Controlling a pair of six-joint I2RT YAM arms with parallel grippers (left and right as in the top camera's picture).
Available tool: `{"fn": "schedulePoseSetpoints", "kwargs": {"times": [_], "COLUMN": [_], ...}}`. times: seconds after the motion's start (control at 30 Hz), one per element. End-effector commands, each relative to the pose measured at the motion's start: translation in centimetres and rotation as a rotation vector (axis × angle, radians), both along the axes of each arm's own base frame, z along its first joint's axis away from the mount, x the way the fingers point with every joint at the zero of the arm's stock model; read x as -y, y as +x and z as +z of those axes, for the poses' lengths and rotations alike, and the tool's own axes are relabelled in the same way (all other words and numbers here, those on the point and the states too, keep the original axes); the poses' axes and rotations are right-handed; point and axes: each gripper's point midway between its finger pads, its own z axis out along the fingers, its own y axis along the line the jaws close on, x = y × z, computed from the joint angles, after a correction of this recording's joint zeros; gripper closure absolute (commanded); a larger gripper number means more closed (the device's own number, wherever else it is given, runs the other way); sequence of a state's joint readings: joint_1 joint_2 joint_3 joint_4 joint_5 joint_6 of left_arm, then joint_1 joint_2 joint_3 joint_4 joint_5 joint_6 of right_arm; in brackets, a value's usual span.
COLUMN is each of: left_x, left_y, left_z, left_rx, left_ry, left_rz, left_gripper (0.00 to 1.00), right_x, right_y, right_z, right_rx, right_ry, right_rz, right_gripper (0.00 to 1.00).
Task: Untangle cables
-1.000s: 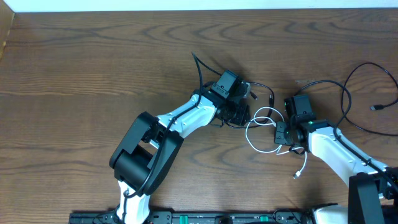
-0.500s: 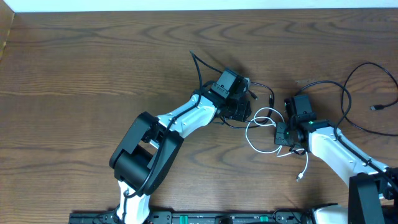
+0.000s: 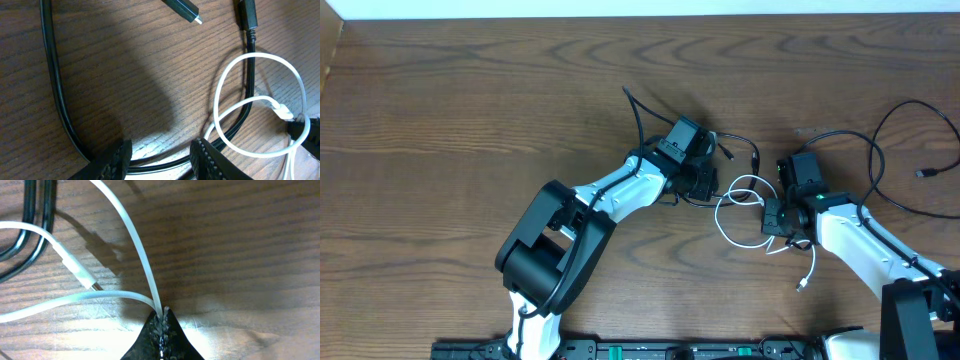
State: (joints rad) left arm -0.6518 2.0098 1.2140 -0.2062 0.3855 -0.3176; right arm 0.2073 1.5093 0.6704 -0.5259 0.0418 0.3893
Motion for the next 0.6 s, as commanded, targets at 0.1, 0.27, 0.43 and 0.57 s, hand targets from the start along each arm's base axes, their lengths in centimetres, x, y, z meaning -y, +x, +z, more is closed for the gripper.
{"fn": "schedulePoseSetpoints", "kwargs": {"times": [0.1,0.27,0.43,0.57], "left_x": [-2.8,-6.1,-7.8,-9.1], "left_y": [-2.0,-2.7,-2.7,-2.3], "left_z": [-3.0,-4.3,-4.5,-4.6], "left_rx": [-0.07,-0.09,-0.123,-0.145], "left_ry": [0.12,0.286,0.32,0.331], "left_rz": [0.026,0.07,0.101,0.131], "left_gripper": [0.56,0.56,0.56,0.56], "right_x": [6.5,12.0,17.3,19.8], "right_y": [-4.0,-3.5,-3.4,-4.4], "right_z": [-1.4,-0.4,0.3,0.0], "right_rx": [-0.117,-0.079,-0.041,-0.034], "right_ry": [-0.285,-0.383,-0.359,-0.307], "right_rz": [-0.206,-0.403,-0.64,-0.777], "right_gripper": [0.99,0.99,0.99,0.99]}}
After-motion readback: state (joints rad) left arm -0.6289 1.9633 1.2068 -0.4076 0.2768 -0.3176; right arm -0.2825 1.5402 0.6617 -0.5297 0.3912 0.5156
